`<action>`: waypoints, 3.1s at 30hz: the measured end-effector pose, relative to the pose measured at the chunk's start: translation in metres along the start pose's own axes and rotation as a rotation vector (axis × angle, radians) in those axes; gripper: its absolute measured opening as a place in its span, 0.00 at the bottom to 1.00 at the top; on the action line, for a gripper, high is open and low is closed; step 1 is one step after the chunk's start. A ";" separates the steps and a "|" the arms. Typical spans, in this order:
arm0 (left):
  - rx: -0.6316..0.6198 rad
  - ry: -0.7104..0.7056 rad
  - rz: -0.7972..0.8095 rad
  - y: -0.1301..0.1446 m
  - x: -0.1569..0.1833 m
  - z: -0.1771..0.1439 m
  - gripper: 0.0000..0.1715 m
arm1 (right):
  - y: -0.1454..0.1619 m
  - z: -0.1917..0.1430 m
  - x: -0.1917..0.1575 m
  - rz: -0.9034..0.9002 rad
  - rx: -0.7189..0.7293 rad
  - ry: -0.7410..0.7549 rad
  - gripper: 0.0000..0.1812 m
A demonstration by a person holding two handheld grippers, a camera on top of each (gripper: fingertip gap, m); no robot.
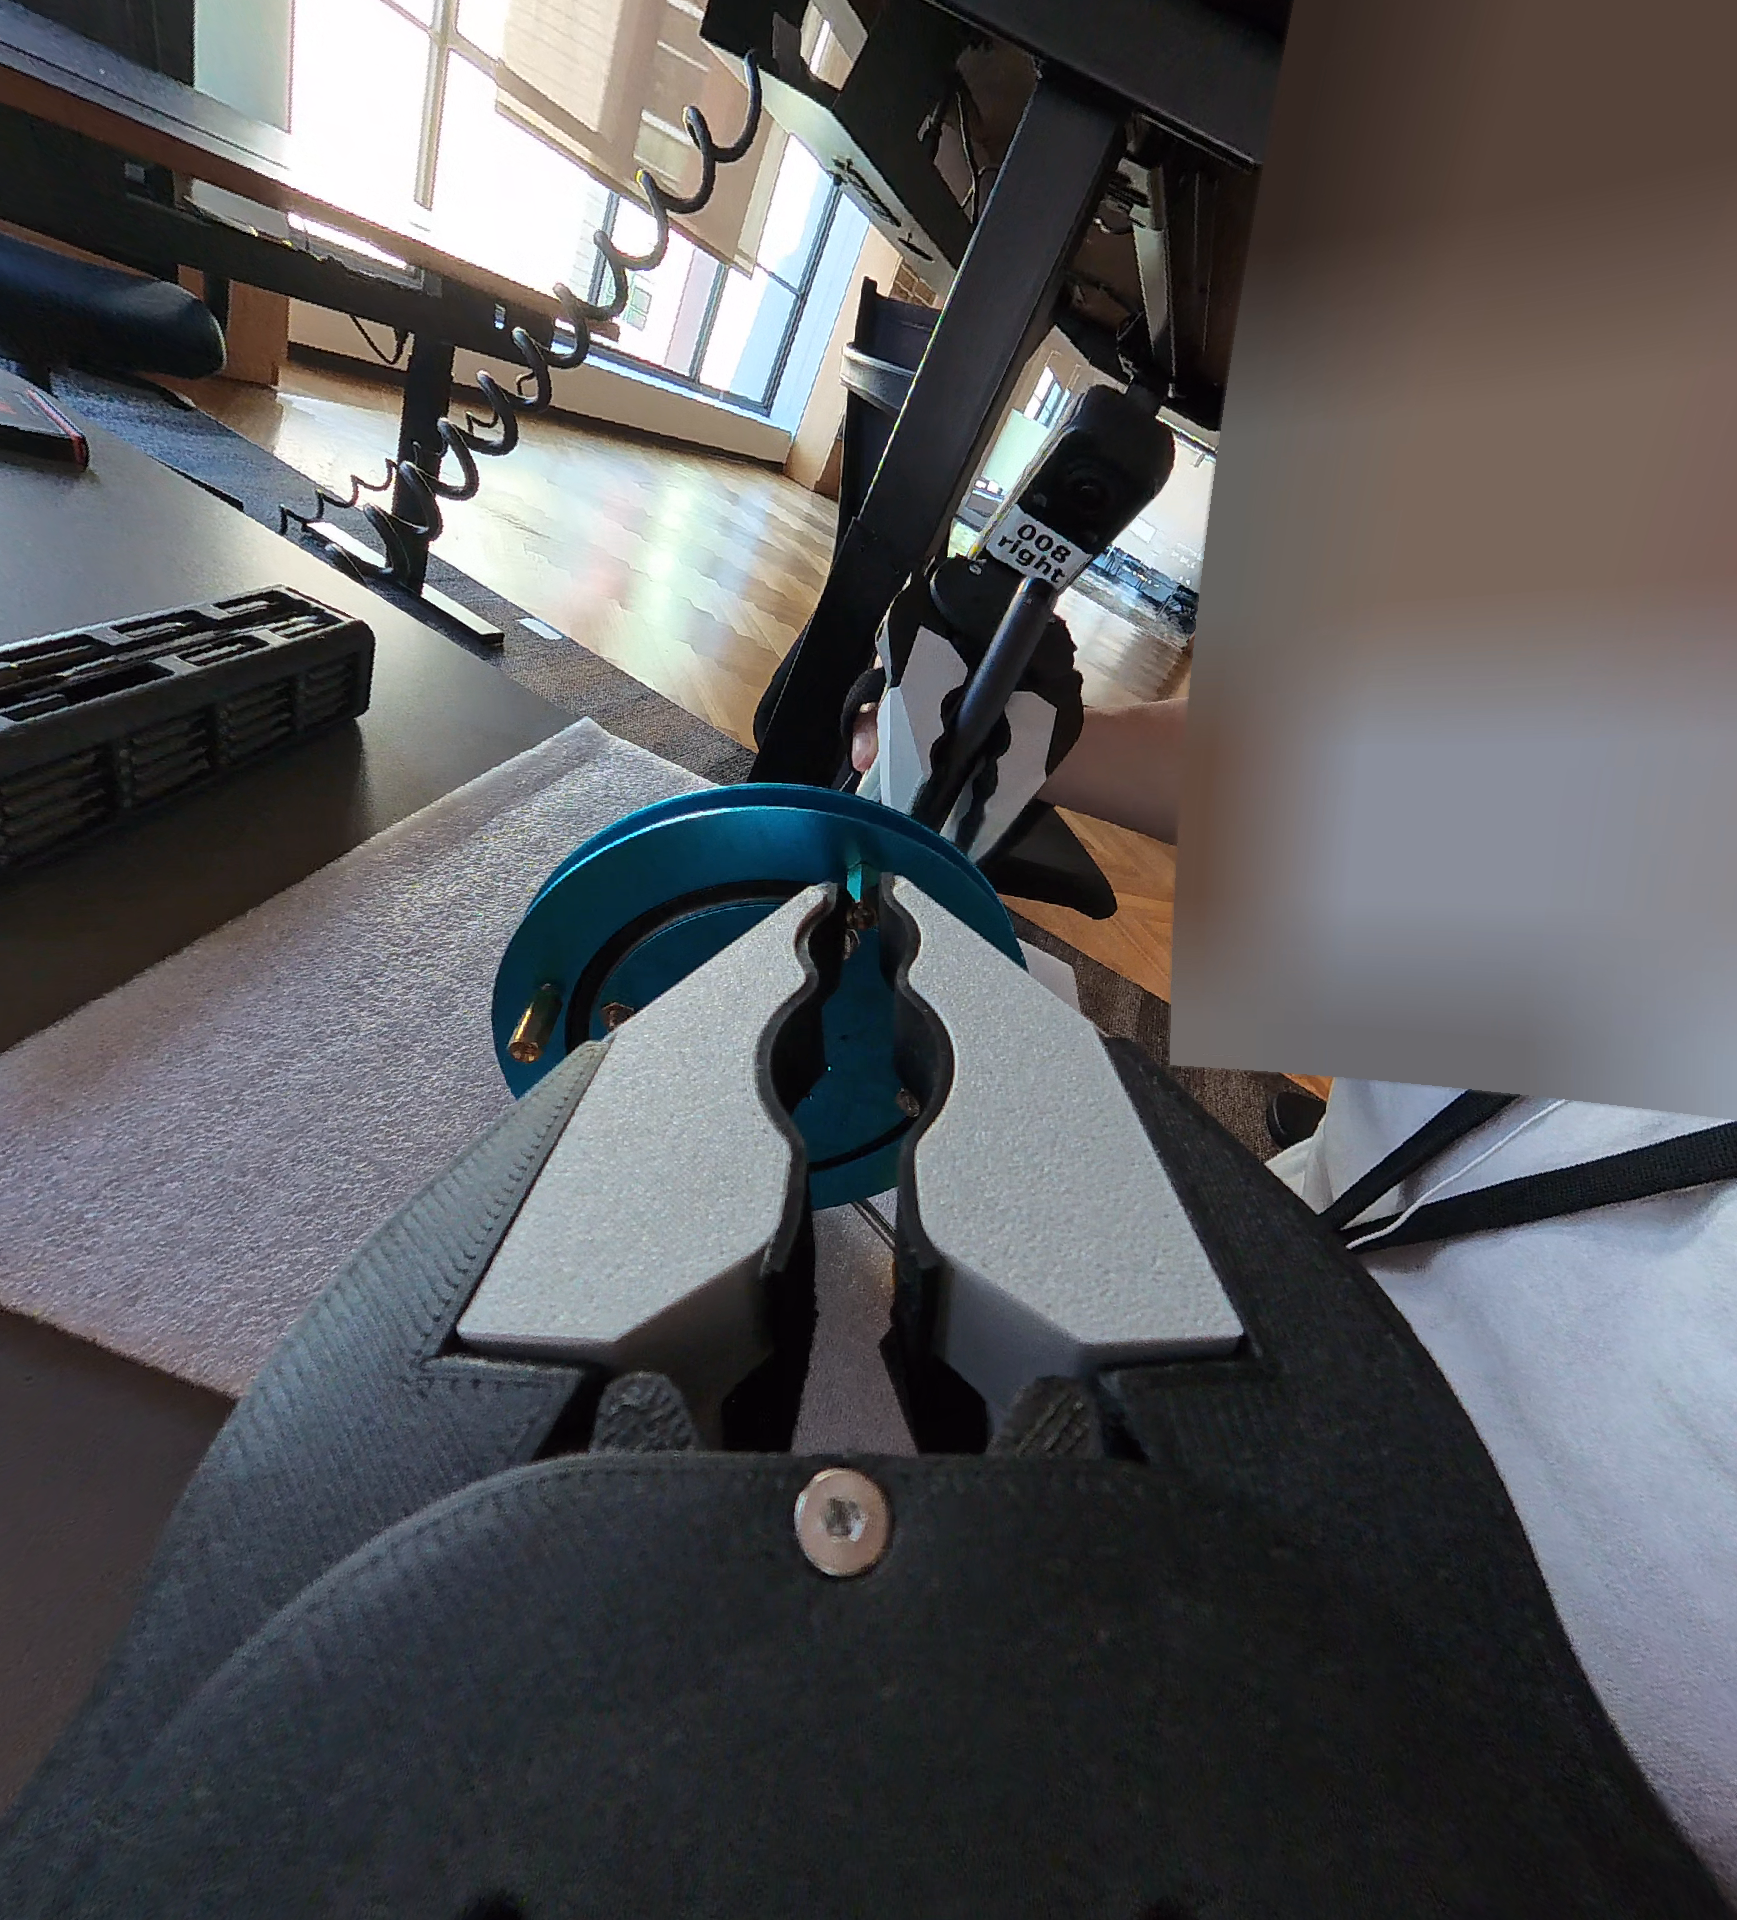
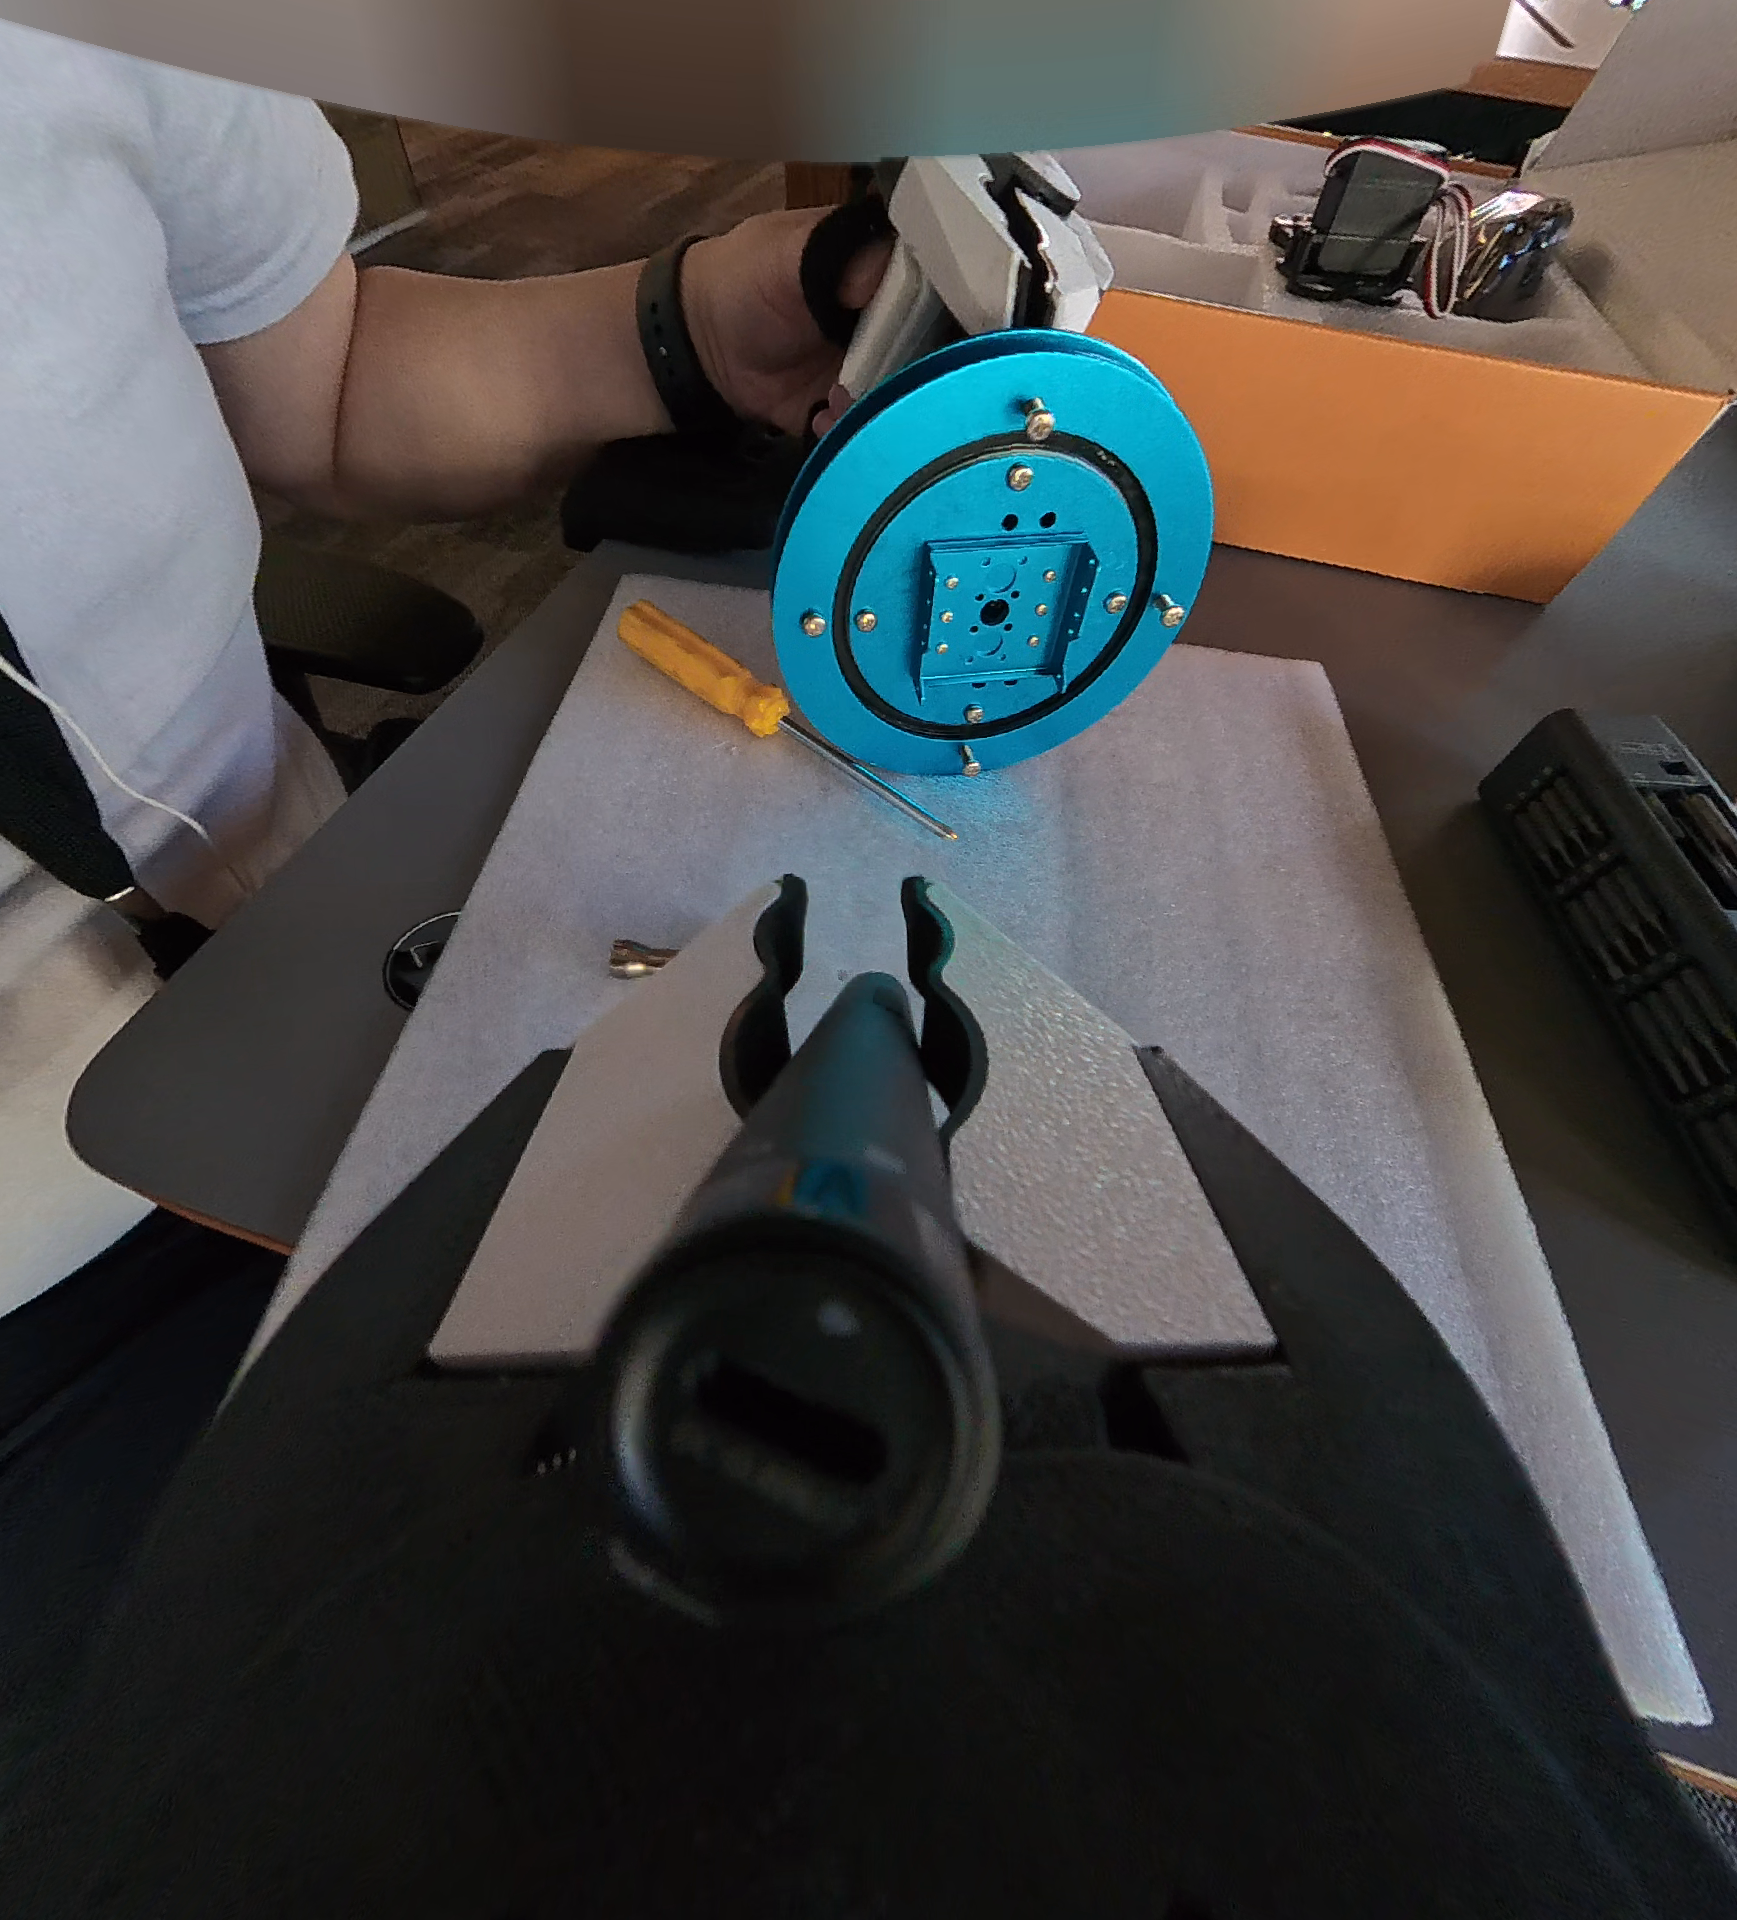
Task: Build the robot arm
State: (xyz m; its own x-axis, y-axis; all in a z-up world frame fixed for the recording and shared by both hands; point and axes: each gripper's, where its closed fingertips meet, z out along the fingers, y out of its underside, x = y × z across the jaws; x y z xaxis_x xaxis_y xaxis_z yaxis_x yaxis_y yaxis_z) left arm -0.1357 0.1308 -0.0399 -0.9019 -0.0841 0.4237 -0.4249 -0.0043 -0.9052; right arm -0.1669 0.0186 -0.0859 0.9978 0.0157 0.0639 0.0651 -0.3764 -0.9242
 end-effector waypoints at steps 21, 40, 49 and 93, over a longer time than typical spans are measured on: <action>0.003 -0.001 -0.007 -0.001 -0.002 0.000 0.02 | 0.014 0.000 -0.007 -0.126 -0.146 -0.010 0.12; 0.007 -0.004 -0.015 -0.001 -0.003 0.000 0.02 | 0.010 -0.002 -0.009 -0.227 -0.131 -0.030 0.11; 0.008 -0.006 -0.015 -0.001 -0.003 0.000 0.02 | 0.011 -0.002 -0.007 -0.183 -0.151 -0.057 0.11; 0.006 -0.001 -0.011 -0.001 -0.002 0.000 0.02 | 0.027 -0.022 0.017 -0.026 -0.425 0.073 0.14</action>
State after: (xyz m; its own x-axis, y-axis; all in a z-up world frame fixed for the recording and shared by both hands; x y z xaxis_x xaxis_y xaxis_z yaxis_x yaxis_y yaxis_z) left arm -0.1334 0.1311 -0.0395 -0.8972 -0.0847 0.4335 -0.4341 -0.0116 -0.9008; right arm -0.1483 -0.0115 -0.1012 0.9916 -0.0301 0.1258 0.0650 -0.7249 -0.6858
